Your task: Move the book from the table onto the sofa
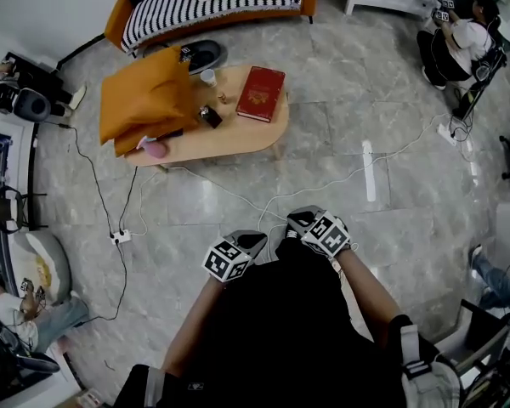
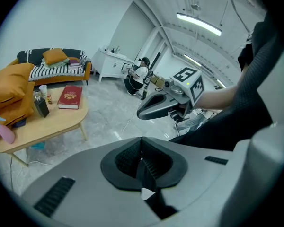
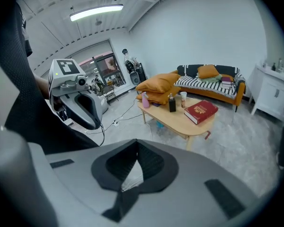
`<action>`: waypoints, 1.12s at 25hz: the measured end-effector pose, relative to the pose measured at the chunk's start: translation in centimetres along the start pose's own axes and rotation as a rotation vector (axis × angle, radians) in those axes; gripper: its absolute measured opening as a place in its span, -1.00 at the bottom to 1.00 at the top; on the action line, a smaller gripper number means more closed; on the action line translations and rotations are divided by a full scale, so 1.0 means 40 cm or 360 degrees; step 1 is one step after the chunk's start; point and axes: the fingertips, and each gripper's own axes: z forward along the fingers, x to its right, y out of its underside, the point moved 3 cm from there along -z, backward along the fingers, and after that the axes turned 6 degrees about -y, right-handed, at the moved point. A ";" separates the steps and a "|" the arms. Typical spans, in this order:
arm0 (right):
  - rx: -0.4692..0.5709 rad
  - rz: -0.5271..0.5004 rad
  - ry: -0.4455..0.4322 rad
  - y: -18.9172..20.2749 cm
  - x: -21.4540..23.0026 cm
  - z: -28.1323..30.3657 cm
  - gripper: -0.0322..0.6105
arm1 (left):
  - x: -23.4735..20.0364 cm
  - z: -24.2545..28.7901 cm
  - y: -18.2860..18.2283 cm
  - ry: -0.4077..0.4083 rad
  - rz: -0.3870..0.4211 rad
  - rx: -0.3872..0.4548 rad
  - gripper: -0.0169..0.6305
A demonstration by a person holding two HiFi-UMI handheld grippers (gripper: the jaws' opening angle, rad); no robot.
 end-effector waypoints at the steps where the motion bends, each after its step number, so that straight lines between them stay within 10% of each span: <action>1: -0.0004 0.0005 0.0011 0.005 0.020 -0.011 -0.88 | 0.002 0.010 -0.011 -0.0002 0.0009 -0.0004 -0.92; 20: 0.0038 0.0256 0.0283 0.022 0.125 -0.069 -0.88 | -0.076 0.175 -0.162 0.0334 0.0179 -0.0097 -0.92; 28: -0.0039 0.0278 0.0331 -0.115 0.216 -0.019 -0.88 | -0.213 0.180 -0.302 0.0450 0.0288 -0.0086 -0.92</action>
